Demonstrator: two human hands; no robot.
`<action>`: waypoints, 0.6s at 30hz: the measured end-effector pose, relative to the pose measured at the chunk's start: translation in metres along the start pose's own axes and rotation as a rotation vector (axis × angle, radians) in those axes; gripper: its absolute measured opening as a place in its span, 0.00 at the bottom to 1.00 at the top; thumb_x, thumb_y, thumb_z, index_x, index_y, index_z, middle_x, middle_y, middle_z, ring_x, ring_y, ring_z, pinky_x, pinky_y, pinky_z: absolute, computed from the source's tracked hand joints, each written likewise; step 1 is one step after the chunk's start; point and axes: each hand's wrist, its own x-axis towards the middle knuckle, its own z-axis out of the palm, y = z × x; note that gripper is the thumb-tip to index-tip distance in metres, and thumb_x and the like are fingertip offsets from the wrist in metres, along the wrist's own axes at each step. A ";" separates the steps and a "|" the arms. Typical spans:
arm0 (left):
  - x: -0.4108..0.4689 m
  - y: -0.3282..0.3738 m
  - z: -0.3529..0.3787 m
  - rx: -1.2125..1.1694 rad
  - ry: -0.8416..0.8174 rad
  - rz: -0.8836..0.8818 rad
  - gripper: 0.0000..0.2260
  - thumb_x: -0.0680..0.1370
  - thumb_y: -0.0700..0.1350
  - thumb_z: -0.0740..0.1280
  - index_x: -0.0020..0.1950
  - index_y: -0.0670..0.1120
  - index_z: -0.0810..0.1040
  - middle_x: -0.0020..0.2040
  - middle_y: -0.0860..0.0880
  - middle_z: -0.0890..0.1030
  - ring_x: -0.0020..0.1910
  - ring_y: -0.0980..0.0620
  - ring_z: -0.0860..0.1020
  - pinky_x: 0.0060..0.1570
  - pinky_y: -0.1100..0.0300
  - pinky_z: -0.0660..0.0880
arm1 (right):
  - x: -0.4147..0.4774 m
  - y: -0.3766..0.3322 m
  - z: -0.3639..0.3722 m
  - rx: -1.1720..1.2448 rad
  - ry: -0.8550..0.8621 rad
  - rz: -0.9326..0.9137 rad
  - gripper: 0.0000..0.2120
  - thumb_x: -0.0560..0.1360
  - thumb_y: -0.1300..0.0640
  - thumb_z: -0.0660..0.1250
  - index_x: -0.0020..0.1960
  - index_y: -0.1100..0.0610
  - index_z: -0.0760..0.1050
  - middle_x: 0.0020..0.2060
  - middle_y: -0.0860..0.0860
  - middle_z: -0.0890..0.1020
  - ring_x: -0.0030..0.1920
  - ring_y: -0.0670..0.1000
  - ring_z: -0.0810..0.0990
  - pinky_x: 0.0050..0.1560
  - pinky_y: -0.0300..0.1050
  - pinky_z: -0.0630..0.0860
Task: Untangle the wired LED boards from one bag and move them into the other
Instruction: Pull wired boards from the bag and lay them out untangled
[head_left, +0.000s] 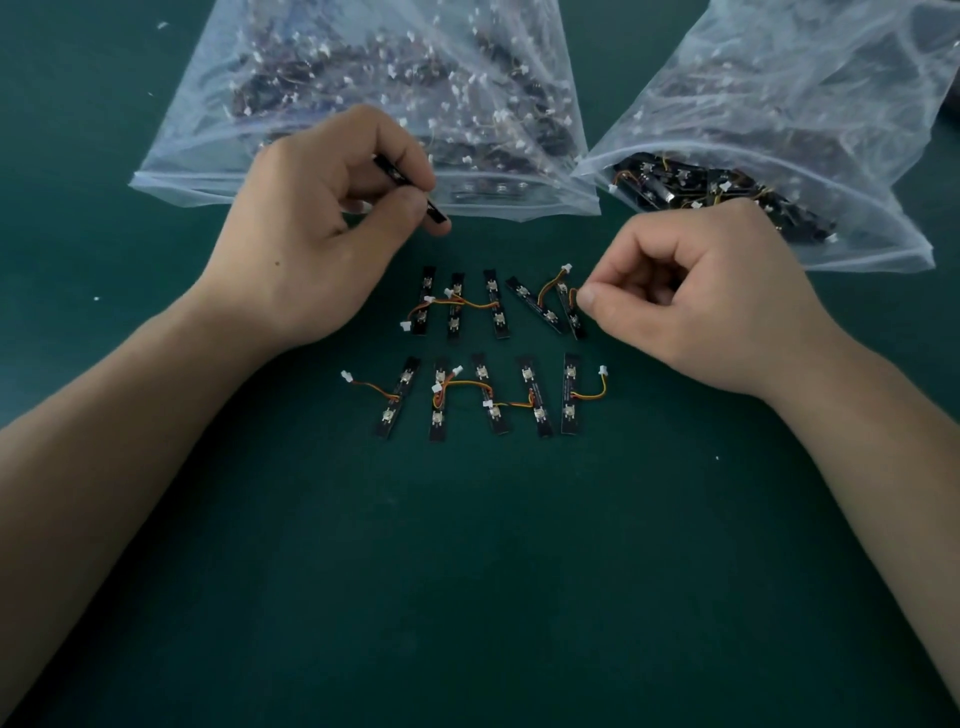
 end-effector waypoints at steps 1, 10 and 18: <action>0.000 0.000 0.000 0.001 0.002 -0.001 0.03 0.83 0.38 0.66 0.56 0.44 0.78 0.47 0.58 0.86 0.49 0.66 0.83 0.52 0.71 0.74 | 0.000 0.000 0.000 -0.004 0.001 0.003 0.06 0.74 0.57 0.77 0.39 0.52 0.83 0.35 0.43 0.82 0.30 0.41 0.76 0.32 0.26 0.68; 0.001 -0.005 0.000 0.008 0.042 0.008 0.08 0.82 0.39 0.64 0.59 0.46 0.78 0.43 0.58 0.87 0.43 0.61 0.83 0.47 0.66 0.75 | 0.000 -0.002 0.001 0.007 -0.003 -0.016 0.05 0.74 0.54 0.75 0.39 0.53 0.83 0.29 0.43 0.80 0.29 0.41 0.76 0.32 0.26 0.67; 0.003 -0.006 -0.001 0.056 0.091 0.020 0.15 0.79 0.38 0.60 0.56 0.49 0.85 0.32 0.38 0.77 0.28 0.39 0.71 0.28 0.44 0.66 | 0.000 0.002 0.002 0.010 0.021 -0.029 0.07 0.75 0.54 0.74 0.39 0.52 0.81 0.29 0.44 0.79 0.29 0.43 0.75 0.33 0.27 0.66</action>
